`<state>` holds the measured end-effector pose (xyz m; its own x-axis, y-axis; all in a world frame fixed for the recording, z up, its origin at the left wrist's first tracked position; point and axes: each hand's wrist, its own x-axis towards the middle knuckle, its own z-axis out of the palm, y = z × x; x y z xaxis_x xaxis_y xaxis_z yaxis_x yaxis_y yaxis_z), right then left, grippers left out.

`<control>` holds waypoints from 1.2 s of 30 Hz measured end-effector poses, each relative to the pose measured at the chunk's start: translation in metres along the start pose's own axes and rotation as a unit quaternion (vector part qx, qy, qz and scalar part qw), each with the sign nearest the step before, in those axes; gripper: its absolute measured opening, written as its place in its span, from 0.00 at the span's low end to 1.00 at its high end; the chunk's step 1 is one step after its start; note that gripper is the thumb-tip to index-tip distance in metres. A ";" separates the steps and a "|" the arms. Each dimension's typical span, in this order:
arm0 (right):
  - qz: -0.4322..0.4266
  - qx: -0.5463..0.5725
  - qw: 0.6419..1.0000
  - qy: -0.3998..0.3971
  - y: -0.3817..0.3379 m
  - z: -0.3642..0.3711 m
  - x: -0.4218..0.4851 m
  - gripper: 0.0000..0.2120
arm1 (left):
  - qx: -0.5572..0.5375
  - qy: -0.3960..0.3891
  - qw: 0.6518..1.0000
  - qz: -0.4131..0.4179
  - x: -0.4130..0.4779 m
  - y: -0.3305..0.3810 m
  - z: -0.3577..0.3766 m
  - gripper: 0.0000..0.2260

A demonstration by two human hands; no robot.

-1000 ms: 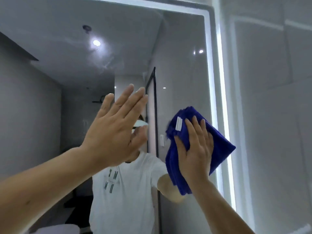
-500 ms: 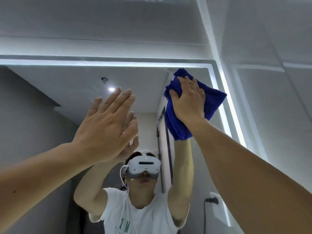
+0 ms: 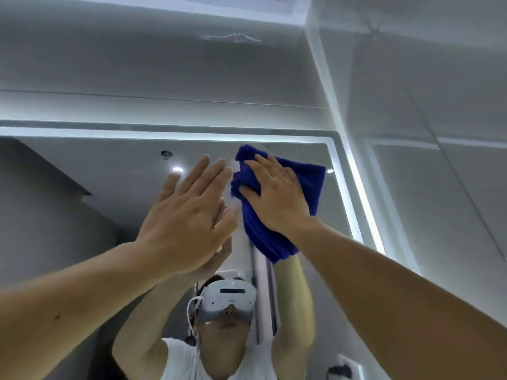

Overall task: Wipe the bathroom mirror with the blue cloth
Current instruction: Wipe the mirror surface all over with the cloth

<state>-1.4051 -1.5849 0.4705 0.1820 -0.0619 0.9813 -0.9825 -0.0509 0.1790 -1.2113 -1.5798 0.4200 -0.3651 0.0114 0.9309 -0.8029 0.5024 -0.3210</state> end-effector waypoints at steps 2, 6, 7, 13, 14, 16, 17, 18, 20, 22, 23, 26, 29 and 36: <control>0.006 -0.002 1.000 0.004 0.011 -0.006 0.033 0.24 | 0.000 0.003 1.000 0.003 0.008 0.000 -0.003 0.31; 0.087 0.019 0.996 0.012 0.062 -0.039 0.082 0.22 | -0.004 0.009 1.000 0.014 0.012 -0.001 -0.010 0.31; 0.123 0.028 0.992 0.013 0.079 -0.048 0.086 0.21 | 0.000 0.006 1.000 0.017 0.011 -0.002 -0.012 0.31; 0.218 -0.009 0.974 0.056 0.068 -0.033 0.074 0.20 | 0.027 -0.006 0.999 0.024 0.003 -0.010 -0.021 0.31; 0.176 -0.015 0.983 0.051 0.048 -0.023 0.074 0.21 | 0.028 -0.005 0.999 0.026 0.004 -0.009 -0.022 0.31; 0.065 -0.008 0.998 0.023 0.012 -0.005 0.070 0.24 | 0.026 0.003 0.999 0.023 0.008 -0.007 -0.021 0.31; 0.029 0.000 1.000 0.006 0.004 -0.001 0.068 0.25 | 0.024 0.004 1.000 0.018 0.010 -0.005 -0.021 0.31; 0.011 0.004 1.000 -0.005 0.005 -0.002 0.068 0.25 | 0.024 0.003 1.000 0.018 0.013 -0.003 -0.019 0.31; -0.001 0.004 1.000 -0.014 0.020 -0.011 0.074 0.26 | 0.035 0.000 0.999 0.017 0.019 -0.004 -0.017 0.32; 0.033 0.014 0.999 -0.008 0.040 -0.023 0.082 0.25 | 0.035 -0.002 0.999 0.012 0.030 -0.009 -0.017 0.31; 0.064 0.017 0.998 0.005 0.052 -0.029 0.084 0.25 | 0.027 -0.001 1.000 0.003 0.038 -0.012 -0.017 0.30; 0.161 0.024 0.986 0.028 0.088 -0.045 0.085 0.24 | 0.020 0.004 1.000 -0.021 0.058 -0.022 -0.016 0.29; 0.212 0.044 0.976 0.003 0.104 -0.055 0.084 0.26 | 0.006 0.023 0.999 -0.036 0.069 -0.026 -0.014 0.30; 0.221 0.033 0.974 0.017 0.095 -0.051 0.070 0.25 | -0.038 0.002 0.999 -0.007 0.050 -0.017 0.015 0.29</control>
<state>-1.4881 -1.5432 0.5595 -0.2617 -0.0591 0.9633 -0.9595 -0.0916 -0.2663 -1.2225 -1.6008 0.4696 -0.3530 0.0075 0.9356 -0.7691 0.5671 -0.2947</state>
